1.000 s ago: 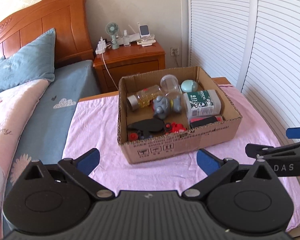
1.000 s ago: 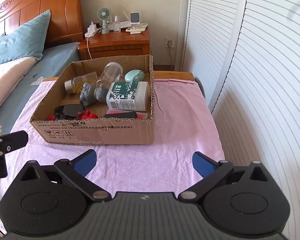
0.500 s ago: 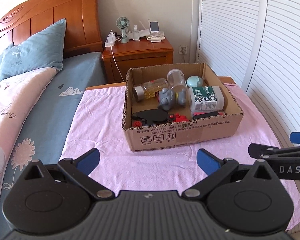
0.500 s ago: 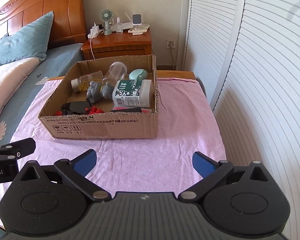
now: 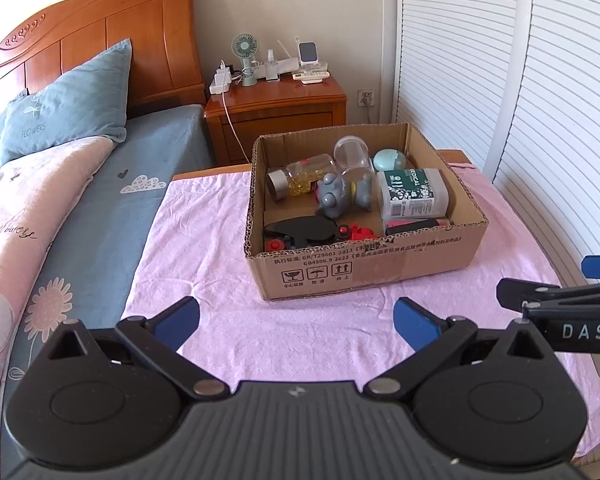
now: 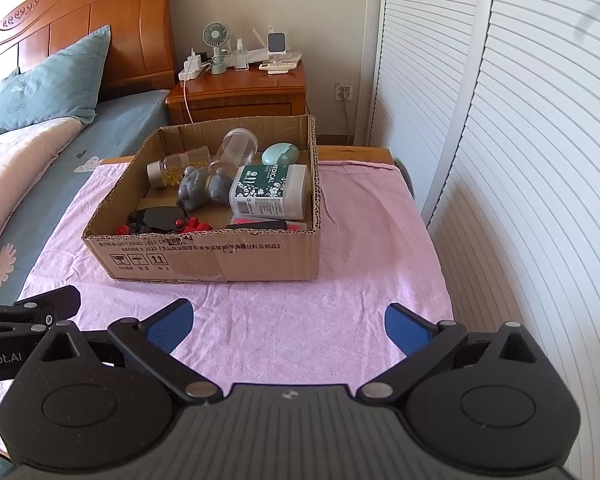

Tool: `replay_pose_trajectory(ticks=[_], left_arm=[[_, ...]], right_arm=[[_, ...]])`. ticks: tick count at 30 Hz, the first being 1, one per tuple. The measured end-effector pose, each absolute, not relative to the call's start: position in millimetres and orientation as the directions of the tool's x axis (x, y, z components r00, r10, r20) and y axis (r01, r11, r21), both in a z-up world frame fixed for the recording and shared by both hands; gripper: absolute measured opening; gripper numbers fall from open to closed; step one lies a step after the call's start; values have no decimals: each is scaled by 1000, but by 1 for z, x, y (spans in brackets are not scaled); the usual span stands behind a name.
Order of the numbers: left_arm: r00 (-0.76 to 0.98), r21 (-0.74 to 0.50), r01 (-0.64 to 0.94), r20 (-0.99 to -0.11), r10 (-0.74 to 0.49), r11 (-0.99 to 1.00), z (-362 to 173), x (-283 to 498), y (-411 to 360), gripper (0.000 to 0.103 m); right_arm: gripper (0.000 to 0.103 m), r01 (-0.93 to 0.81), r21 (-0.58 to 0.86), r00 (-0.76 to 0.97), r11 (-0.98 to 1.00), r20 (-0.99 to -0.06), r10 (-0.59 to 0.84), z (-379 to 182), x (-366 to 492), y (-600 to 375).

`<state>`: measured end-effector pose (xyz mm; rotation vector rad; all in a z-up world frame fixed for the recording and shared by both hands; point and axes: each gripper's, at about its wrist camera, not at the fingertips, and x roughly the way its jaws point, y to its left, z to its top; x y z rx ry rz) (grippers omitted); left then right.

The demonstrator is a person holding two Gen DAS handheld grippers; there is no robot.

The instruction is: Organize rigid objects

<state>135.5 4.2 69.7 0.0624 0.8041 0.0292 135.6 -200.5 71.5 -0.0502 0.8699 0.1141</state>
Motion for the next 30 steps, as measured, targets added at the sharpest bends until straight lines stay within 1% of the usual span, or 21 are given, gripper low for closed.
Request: replay_pose_trajectory(ticks=[30], left_arm=[[697, 70, -9, -715, 57, 997, 71, 134, 4, 102]], right_arm=[[103, -124, 2, 644, 992, -760, 82, 74, 134, -198]])
